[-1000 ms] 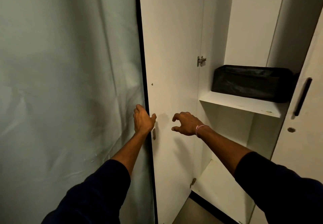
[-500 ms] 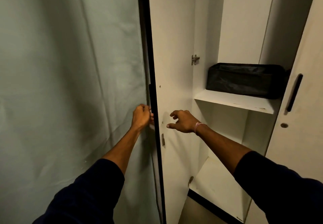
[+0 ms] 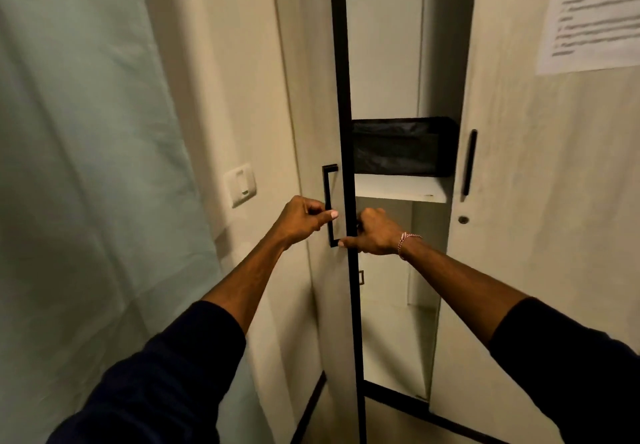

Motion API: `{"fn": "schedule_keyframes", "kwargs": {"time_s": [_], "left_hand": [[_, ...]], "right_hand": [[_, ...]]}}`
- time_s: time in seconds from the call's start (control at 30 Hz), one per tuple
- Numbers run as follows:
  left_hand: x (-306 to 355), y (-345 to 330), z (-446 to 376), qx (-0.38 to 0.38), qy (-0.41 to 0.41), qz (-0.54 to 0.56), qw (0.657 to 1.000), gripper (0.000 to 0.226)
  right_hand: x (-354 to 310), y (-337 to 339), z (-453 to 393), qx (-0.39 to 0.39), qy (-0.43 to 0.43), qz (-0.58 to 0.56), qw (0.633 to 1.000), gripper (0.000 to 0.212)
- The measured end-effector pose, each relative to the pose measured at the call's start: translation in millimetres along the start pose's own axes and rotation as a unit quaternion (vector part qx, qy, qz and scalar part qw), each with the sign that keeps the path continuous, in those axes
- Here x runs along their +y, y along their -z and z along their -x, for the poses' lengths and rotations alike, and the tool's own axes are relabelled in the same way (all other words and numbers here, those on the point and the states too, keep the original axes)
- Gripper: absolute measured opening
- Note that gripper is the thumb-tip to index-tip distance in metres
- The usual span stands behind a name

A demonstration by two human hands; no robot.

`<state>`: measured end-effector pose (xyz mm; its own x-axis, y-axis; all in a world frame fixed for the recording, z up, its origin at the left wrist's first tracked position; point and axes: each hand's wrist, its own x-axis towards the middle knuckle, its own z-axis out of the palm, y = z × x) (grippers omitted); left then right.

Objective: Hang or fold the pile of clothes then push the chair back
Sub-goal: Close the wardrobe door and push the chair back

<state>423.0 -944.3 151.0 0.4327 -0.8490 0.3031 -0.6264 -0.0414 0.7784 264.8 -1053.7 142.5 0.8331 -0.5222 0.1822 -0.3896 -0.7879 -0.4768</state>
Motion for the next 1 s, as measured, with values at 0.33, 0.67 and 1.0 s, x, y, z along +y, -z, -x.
{"fn": "schedule_keyframes", "kwargs": {"time_s": [0.33, 0.67, 1.0], "left_hand": [[41.6, -92.8, -67.5, -0.046, -0.038, 0.166, 0.984, 0.019], [56.8, -127.2, -128.0, -0.129, -0.038, 0.217, 0.967, 0.023], [56.6, -165.6, -171.5, -0.116, 0.024, 0.295, 0.948, 0.023]], "right_hand": [[111.1, 49.4, 1.5, 0.036, -0.066, -0.033, 0.997, 0.031], [220.1, 116.1, -32.8, 0.180, -0.177, -0.038, 0.967, 0.053], [259.2, 145.2, -78.0, 0.243, -0.165, -0.122, 0.948, 0.051]]}}
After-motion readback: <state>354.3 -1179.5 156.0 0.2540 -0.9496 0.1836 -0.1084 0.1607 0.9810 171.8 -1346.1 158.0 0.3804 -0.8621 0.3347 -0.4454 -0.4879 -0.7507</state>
